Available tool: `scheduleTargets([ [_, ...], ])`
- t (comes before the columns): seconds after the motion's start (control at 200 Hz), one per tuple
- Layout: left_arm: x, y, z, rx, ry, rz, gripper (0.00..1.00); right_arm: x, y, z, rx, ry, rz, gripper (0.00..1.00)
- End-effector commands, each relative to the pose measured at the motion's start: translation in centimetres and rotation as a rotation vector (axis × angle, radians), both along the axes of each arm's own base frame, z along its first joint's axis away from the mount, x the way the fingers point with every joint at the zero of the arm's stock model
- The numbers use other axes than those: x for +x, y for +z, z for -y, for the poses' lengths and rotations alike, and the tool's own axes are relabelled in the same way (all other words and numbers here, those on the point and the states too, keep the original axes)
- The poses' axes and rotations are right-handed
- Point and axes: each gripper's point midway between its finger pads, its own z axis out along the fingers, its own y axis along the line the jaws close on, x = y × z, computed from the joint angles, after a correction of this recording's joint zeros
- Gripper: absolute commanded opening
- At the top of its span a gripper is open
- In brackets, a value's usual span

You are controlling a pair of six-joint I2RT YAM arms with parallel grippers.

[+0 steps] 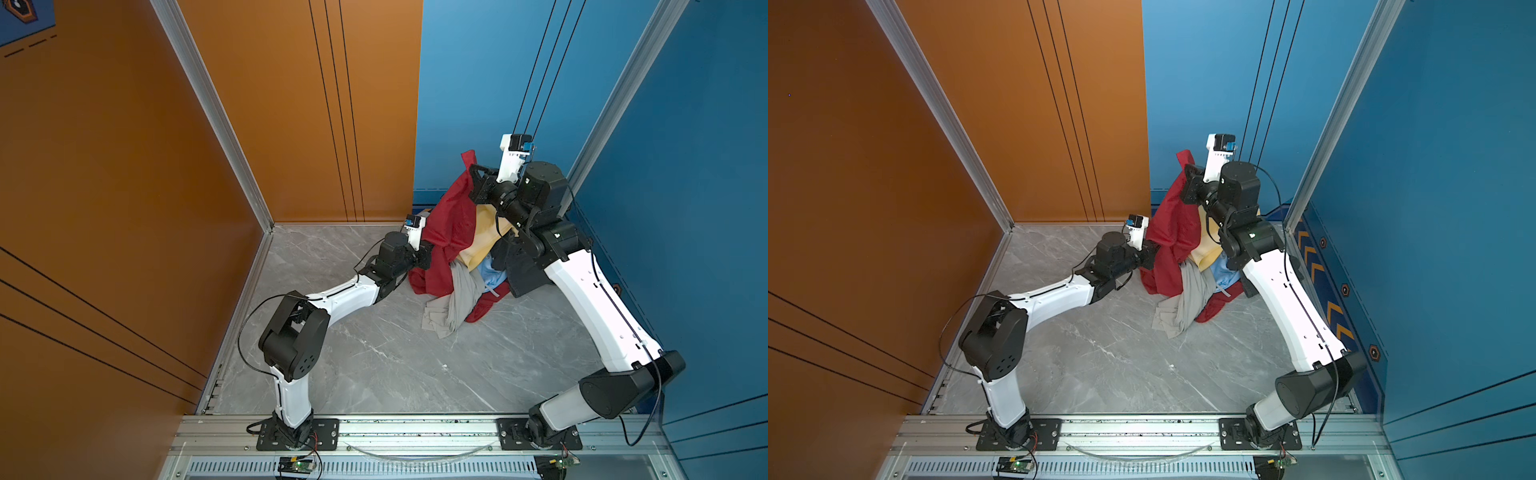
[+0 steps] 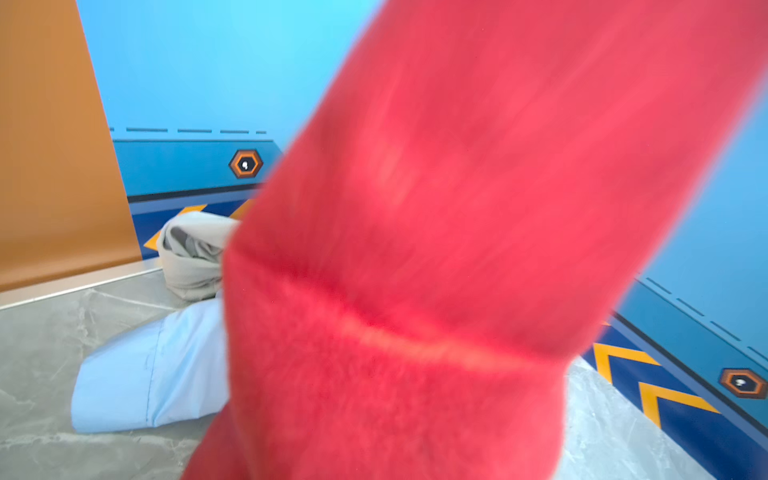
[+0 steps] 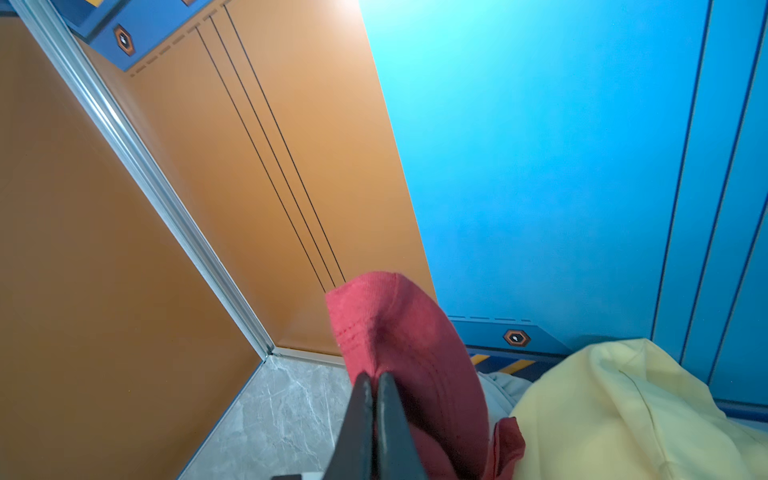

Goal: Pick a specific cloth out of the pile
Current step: 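Bring the red cloth toward the left gripper and grasp it there, then carry the red cloth with the left gripper to clear floor by the wall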

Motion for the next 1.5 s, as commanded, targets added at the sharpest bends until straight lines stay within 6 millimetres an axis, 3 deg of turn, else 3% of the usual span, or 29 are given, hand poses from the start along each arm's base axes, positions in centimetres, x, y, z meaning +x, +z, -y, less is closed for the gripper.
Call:
scheduleTargets([
  [0.0, -0.3, 5.7, -0.4, -0.076, -0.015, 0.079, 0.0, -0.2, -2.1, 1.7, -0.043, -0.057, -0.031, 0.0],
  [0.16, -0.2, 8.3, 0.0, -0.105, -0.025, 0.106, 0.0, -0.6, -6.2, 3.3, -0.095, -0.099, -0.108, 0.0],
  [0.37, -0.4, 12.5, -0.2, -0.13, -0.02, 0.154, 0.0, -1.1, -11.0, 3.8, -0.125, -0.098, -0.206, 0.0],
  [0.656, -1.2, 17.0, -1.8, -0.067, 0.011, 0.212, 0.0, -2.0, -16.7, 2.2, -0.114, -0.018, -0.296, 0.02],
  [0.761, -1.3, 18.4, -3.2, -0.055, 0.032, 0.212, 0.0, -2.3, -18.0, 1.5, -0.111, 0.01, -0.314, 0.1],
  [1.086, -2.6, 21.6, -8.3, 0.004, 0.126, 0.24, 0.0, -3.6, -19.9, -1.9, -0.149, 0.114, -0.306, 0.59],
  [1.306, -3.2, 23.0, -13.0, 0.077, 0.267, 0.259, 0.0, -4.2, -20.3, -3.4, -0.175, 0.162, -0.286, 0.76],
  [1.497, -3.5, 23.3, -17.7, 0.112, 0.383, 0.245, 0.0, -4.9, -20.2, -4.9, -0.175, 0.223, -0.263, 0.85],
])
